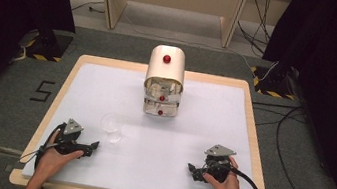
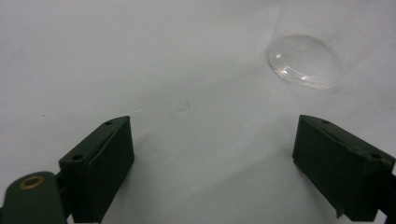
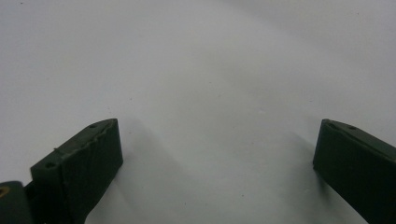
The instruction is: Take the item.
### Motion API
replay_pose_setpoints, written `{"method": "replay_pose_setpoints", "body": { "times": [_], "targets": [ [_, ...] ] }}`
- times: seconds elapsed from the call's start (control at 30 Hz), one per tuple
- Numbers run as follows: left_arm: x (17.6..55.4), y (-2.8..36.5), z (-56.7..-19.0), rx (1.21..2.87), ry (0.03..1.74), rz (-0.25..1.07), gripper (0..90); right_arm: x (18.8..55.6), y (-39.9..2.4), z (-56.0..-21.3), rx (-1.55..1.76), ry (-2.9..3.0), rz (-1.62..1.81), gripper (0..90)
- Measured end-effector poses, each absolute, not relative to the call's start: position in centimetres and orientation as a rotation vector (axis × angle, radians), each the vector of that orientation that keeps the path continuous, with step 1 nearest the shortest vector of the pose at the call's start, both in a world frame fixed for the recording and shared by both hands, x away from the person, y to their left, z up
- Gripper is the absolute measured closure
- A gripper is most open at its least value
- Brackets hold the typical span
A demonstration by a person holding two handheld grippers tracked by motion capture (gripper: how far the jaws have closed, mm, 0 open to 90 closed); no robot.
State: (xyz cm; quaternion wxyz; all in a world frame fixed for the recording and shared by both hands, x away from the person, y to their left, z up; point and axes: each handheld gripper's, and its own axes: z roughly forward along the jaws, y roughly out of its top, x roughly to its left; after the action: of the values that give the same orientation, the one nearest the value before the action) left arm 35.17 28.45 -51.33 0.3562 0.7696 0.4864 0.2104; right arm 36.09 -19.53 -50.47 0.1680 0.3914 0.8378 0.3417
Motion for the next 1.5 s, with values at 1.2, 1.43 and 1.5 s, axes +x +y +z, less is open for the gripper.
{"method": "replay_pose_setpoints", "body": {
  "times": [1.2, 1.43, 1.5],
  "targets": [
    [33.0, 27.6, -45.1, 1.879, 1.013, 0.560, 15.3, 36.1, -19.5, -50.5, 1.120, 2.383, 0.972, 1.9],
    [33.2, 26.7, -42.8, 1.855, 0.939, 0.566, 15.2, 36.1, -19.5, -50.5, 1.119, 2.383, 0.971, 1.8],
    [33.3, 26.2, -42.0, 1.848, 0.915, 0.573, 15.3, 36.1, -19.5, -50.5, 1.119, 2.383, 0.971, 1.8]
  ]
}}
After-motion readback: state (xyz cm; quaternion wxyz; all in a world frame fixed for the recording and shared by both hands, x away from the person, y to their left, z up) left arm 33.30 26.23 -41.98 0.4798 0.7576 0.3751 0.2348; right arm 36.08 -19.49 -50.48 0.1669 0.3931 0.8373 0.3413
